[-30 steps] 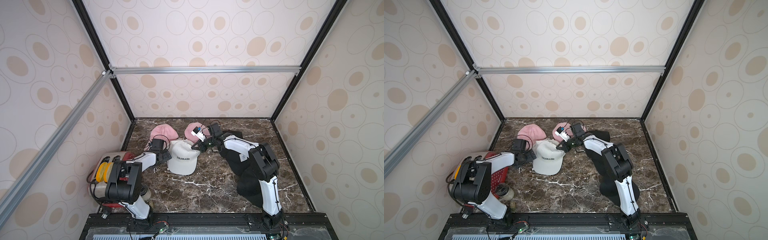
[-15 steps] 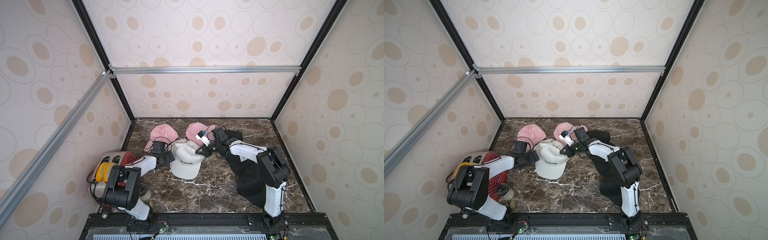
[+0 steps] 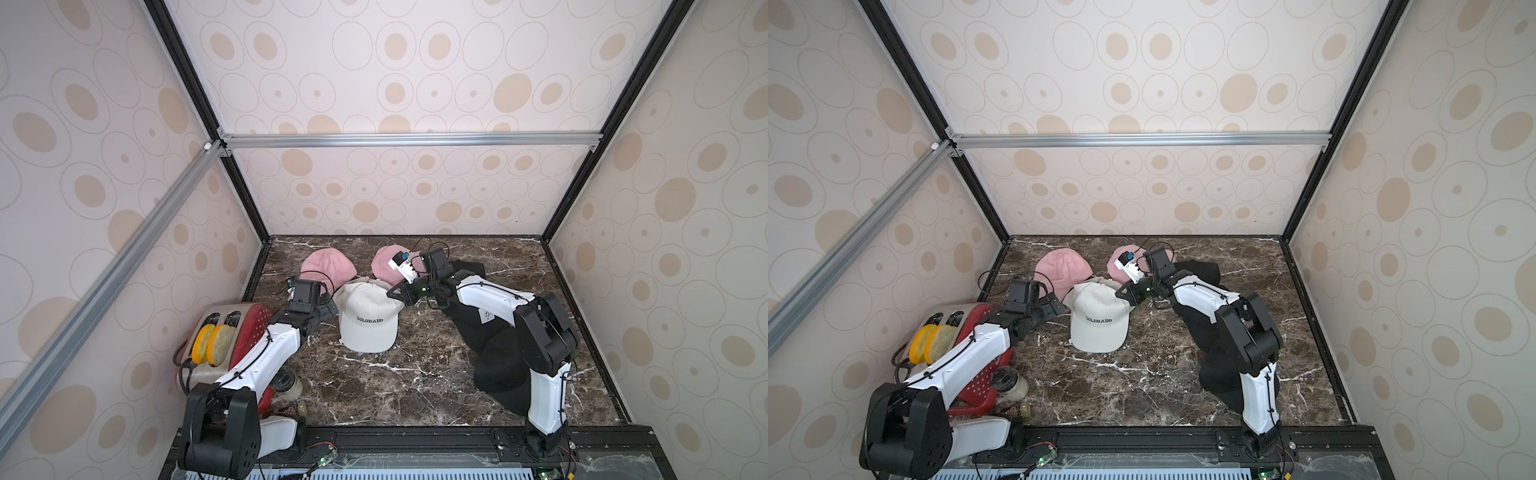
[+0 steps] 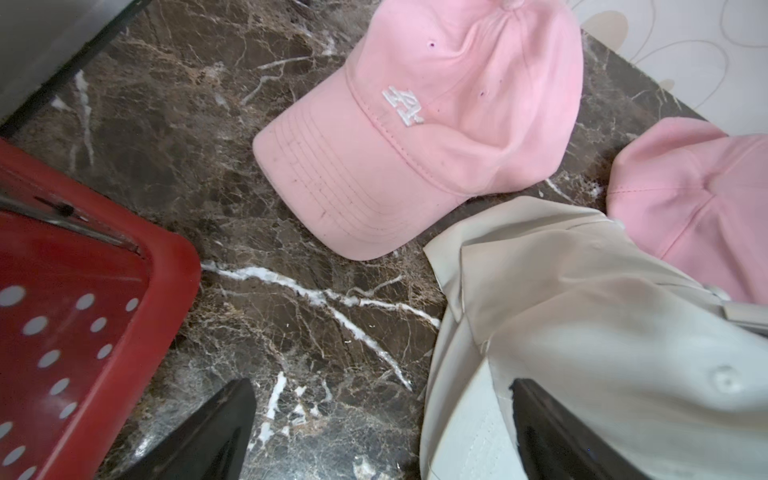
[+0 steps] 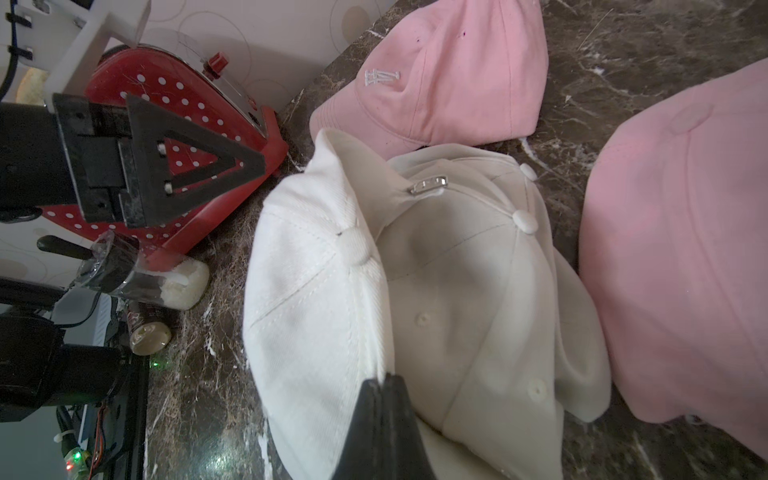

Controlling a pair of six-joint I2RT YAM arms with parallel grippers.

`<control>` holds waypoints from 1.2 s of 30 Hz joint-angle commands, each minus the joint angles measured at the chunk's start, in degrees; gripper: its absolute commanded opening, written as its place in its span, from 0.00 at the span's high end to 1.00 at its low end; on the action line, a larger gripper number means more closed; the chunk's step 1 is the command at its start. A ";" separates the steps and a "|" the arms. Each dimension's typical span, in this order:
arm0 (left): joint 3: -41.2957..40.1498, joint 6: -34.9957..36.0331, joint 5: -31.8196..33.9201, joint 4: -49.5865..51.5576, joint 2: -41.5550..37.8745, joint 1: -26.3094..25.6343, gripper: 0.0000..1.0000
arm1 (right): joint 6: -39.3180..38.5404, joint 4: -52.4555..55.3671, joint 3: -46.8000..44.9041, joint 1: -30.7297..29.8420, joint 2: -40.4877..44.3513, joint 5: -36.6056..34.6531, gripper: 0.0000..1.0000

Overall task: Stack the baseball caps by color
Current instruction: Place the baseball cap on the baseball cap, then move the baseball cap to the center of the board.

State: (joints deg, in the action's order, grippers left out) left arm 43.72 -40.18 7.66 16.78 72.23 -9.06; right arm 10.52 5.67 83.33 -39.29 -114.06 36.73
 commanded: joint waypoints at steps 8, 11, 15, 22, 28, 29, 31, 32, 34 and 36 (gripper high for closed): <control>-1.49 -0.25 -6.08 -1.65 -1.62 -0.25 0.02 | -1.03 3.69 4.52 -1.83 -3.28 -0.52 0.94; -2.15 -0.71 -7.48 -2.99 -2.86 -0.21 0.02 | -1.04 3.60 4.70 -2.08 -3.37 -0.52 0.94; -2.93 -2.61 -7.03 -3.58 -4.92 -0.17 0.01 | -0.87 3.90 5.58 -2.55 -4.29 -1.09 0.94; -3.73 -2.57 -7.56 -4.51 -6.87 -0.18 0.01 | -1.23 6.97 7.62 -3.02 -4.52 -3.12 0.82; -4.58 -3.42 -9.09 -5.88 -8.07 -0.43 0.01 | -2.47 4.06 1.86 -2.70 3.67 -10.09 0.67; -4.67 -3.41 -9.55 -6.22 -8.44 -0.43 0.01 | -2.45 3.16 0.66 -2.56 5.00 -11.14 0.63; -4.96 -3.28 -10.03 -6.69 -9.72 -0.71 0.01 | -2.17 1.78 -1.84 -2.19 8.81 -14.14 0.57; -4.96 -3.16 -10.09 -6.75 -10.21 -0.81 0.01 | -1.94 1.27 -2.93 -1.93 10.21 -15.46 0.54; -4.93 -2.43 -10.02 -6.87 -11.50 -1.17 0.01 | -0.97 -0.22 -5.75 -0.89 13.64 -18.09 0.47; -4.88 -1.78 -10.03 -6.76 -12.30 -1.39 0.01 | 0.48 -2.05 -8.73 0.54 16.78 -20.61 0.41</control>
State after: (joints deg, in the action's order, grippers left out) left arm 38.57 -42.81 -1.91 11.00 61.43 -9.89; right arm 9.52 7.05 77.49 -40.51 -101.10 21.85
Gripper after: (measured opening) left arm 0.991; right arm 0.577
